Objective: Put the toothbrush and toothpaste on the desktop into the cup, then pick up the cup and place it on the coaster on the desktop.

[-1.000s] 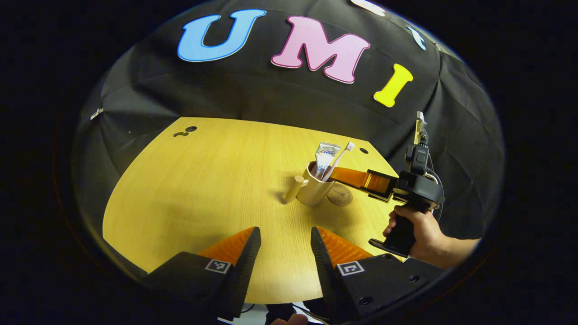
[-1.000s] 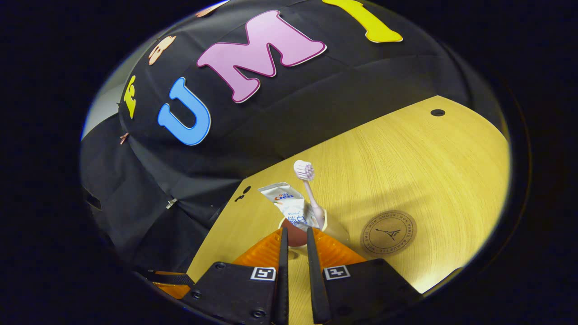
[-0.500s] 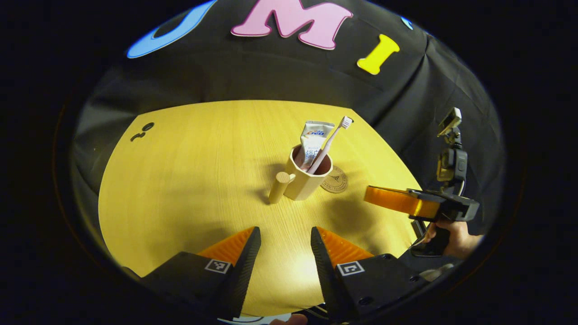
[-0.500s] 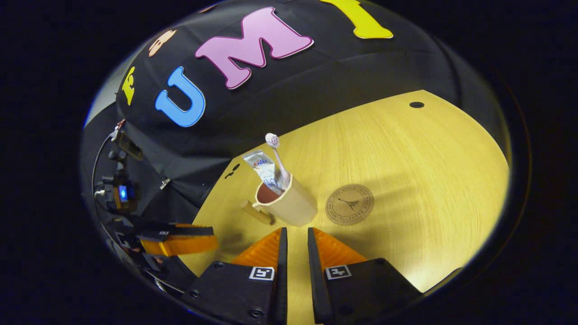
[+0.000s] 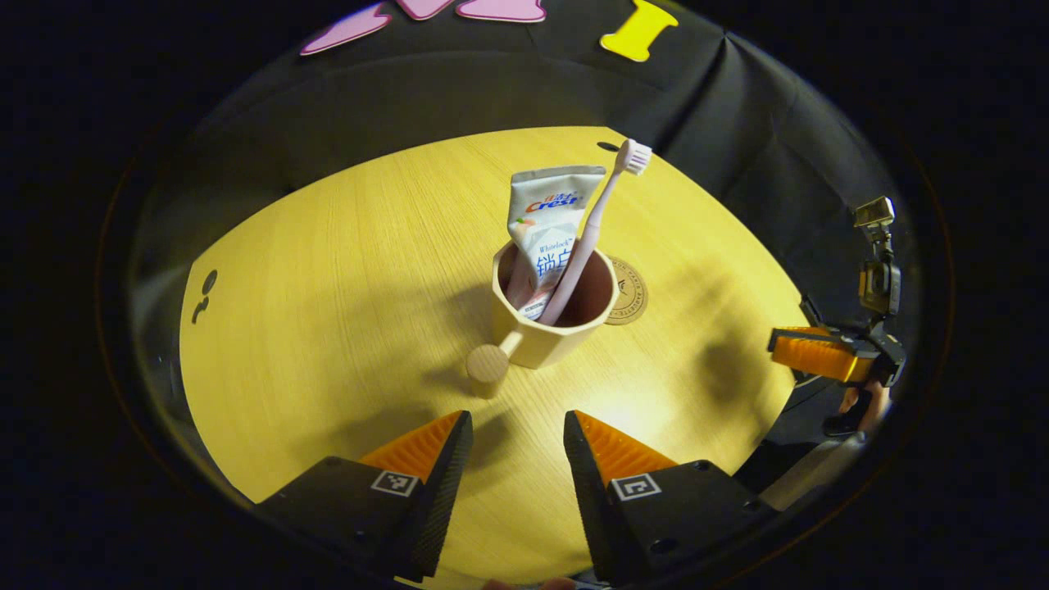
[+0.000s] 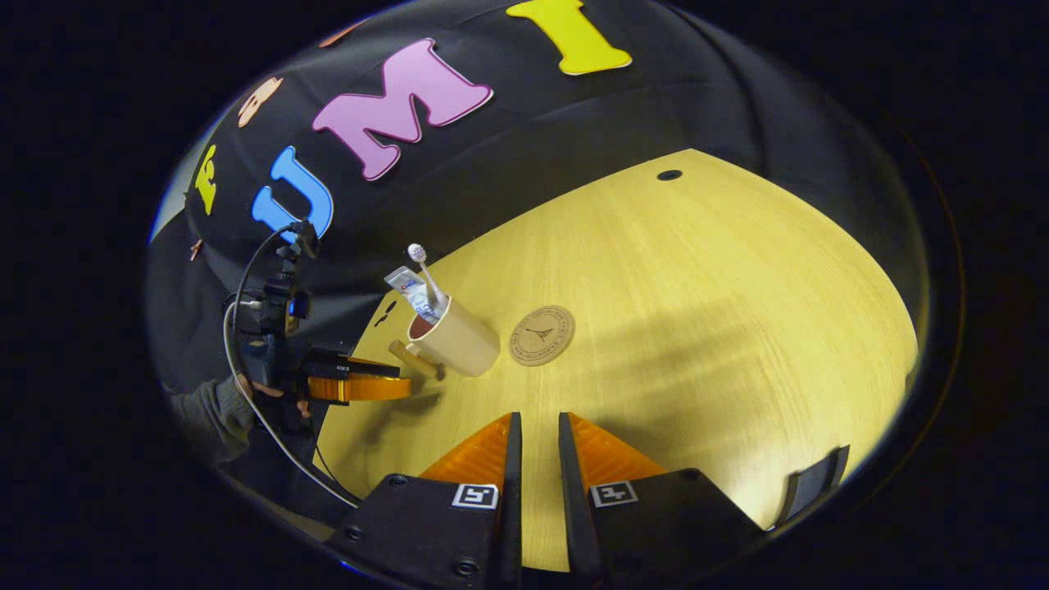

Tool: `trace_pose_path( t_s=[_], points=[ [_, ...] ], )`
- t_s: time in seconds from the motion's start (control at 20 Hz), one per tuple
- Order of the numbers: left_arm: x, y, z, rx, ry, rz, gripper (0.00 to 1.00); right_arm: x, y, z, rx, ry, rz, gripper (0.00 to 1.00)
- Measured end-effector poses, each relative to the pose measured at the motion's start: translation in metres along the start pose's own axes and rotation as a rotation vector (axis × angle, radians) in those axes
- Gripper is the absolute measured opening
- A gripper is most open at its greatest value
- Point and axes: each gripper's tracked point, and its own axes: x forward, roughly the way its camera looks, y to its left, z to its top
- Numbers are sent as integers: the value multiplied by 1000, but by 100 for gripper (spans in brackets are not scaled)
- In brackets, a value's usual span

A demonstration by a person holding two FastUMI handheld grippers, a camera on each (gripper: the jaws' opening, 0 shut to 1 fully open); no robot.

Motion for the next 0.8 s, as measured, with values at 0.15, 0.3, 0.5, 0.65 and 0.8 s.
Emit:
trace_pose_path(
  t_s=[0.15, 0.3, 0.5, 0.65, 0.8],
  points=[
    [16, 7, 3, 52, 69, 9, 71, -18, -19, -2, 34, -19, -34, 26],
    [28, 6, 7, 84, 131, -3, 69, -35, -34, -6, 71, -34, -66, 26],
    [41, 7, 15, 126, 182, 8, 66, -54, -45, -9, 105, -44, -94, 26],
    [48, 11, 16, 137, 227, 11, 63, -63, -52, -13, 116, -41, -104, 26],
    [48, 10, 20, 165, 256, 11, 57, -63, -55, -13, 125, -35, -101, 26]
  ],
)
